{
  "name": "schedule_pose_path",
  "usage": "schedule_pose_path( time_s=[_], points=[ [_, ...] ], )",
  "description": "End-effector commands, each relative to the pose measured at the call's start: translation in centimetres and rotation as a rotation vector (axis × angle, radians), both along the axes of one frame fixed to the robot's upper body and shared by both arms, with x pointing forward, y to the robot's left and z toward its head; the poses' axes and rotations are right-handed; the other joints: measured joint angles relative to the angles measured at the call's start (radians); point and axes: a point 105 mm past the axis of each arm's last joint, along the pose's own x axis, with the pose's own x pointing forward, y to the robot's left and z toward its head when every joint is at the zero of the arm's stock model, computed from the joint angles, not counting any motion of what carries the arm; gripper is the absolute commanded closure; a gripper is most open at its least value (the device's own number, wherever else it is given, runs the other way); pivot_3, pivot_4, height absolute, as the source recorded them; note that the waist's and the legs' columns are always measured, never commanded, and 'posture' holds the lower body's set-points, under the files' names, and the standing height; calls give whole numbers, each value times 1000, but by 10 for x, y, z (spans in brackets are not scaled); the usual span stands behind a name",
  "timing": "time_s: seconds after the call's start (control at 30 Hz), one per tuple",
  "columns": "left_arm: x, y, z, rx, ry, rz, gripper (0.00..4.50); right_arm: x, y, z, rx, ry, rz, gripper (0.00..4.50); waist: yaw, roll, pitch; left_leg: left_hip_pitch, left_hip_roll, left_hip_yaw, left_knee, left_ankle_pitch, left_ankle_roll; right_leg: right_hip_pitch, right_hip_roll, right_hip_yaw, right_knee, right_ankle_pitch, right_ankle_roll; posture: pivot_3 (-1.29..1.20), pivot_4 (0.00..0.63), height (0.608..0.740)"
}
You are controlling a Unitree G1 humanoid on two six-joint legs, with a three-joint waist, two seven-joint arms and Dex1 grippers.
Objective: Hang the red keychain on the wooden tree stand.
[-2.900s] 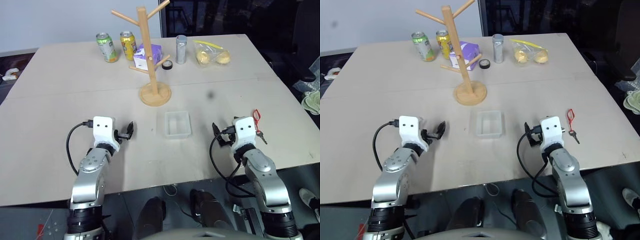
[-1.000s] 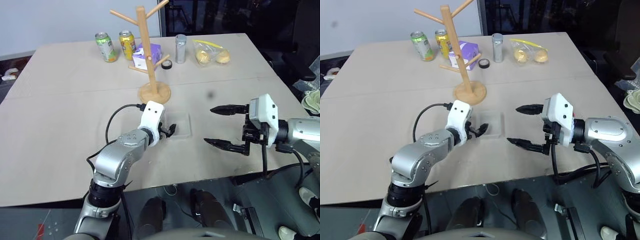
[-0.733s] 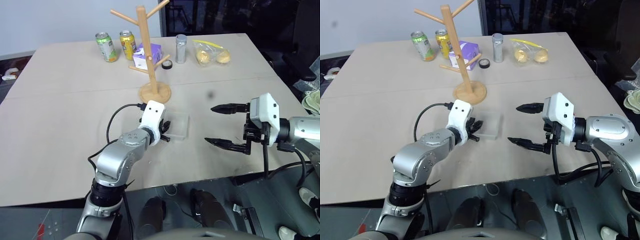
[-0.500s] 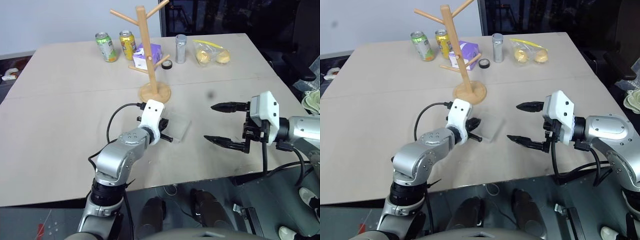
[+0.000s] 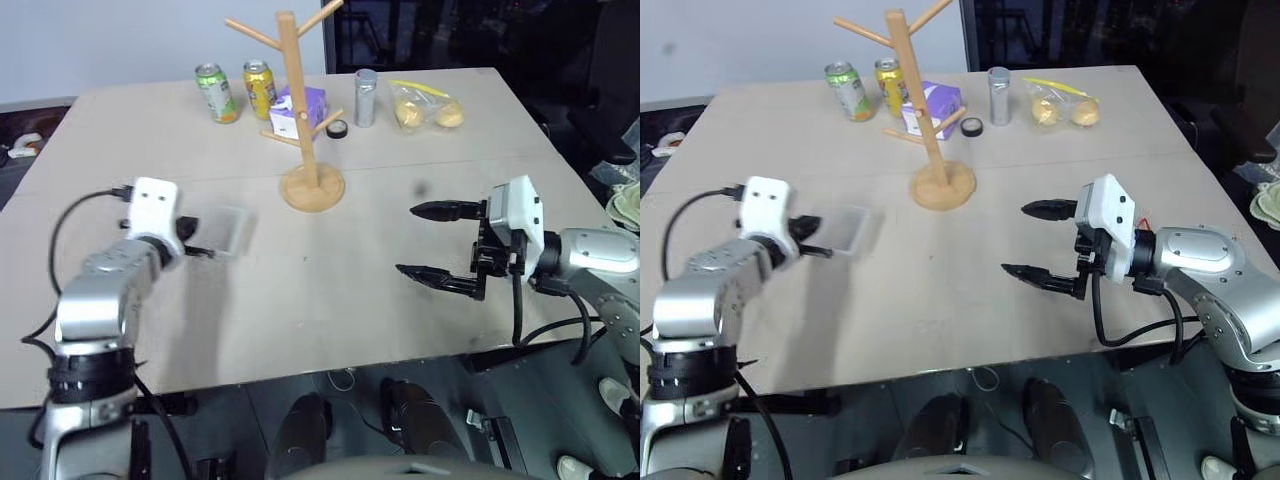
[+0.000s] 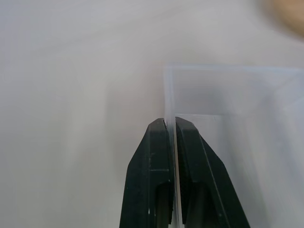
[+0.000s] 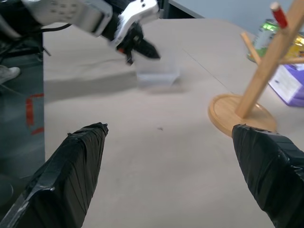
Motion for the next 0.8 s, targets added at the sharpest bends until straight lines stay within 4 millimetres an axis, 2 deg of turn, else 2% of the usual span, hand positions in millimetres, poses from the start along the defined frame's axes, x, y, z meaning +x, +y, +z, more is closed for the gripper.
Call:
schedule_pose_path(
  time_s=[0.03, 0.13, 0.27, 0.33, 0.5, 0.53, 0.63, 0.8],
  points=[
    [18, 22, 38, -25, -177, 59, 4431, 0, 4, 9, 4, -48, 19, 0, 3, -1, 0, -1, -1, 0, 0, 0, 0, 0, -1, 0, 0, 0, 0, 0, 150, 740],
    [33, 35, 44, -119, -226, 128, 4431, 1, 6, 12, 6, -56, 25, 0, 5, -1, 0, -2, -1, 0, 1, 0, 0, 0, -2, -1, -1, 1, 2, 0, 150, 740],
    [45, 49, 24, -226, -197, 235, 4431, 1, 7, 15, 3, -63, 23, 0, 3, -1, 0, -2, -1, 0, -1, 0, 0, -1, -3, -1, -2, 3, 4, 0, 150, 740],
    [48, 52, 12, -257, -163, 279, 4431, 1, 5, 15, 2, -63, 14, 0, 0, -1, 0, -2, -1, 0, -2, 0, 0, -1, -3, -2, -2, 3, 4, 0, 150, 740],
    [53, 53, 0, -260, -122, 312, 4431, 0, 4, 15, 3, -59, 3, 0, 0, -3, 1, -3, -1, -2, -1, 0, 0, -1, -3, -3, -2, 3, 4, 0, 150, 740],
    [54, 52, -1, -255, -118, 312, 3979, 0, 4, 14, 3, -58, 2, 0, 0, -3, 1, -2, -1, -2, 0, 0, 0, -1, -3, -3, -1, 3, 4, 0, 150, 740],
    [55, 51, 3, -254, -131, 306, 3262, 0, 4, 14, 5, -55, -4, 0, -2, -3, 1, -2, -1, -2, 0, 0, 0, -1, -3, -3, 0, 3, 4, 0, 150, 740],
    [48, 58, 24, -243, -166, 297, 1062, -1, 3, 15, 18, -43, -20, 0, -6, -3, 1, -2, -1, -2, 0, 0, 0, -1, -3, -3, 0, 3, 4, 0, 150, 740]
  ],
)
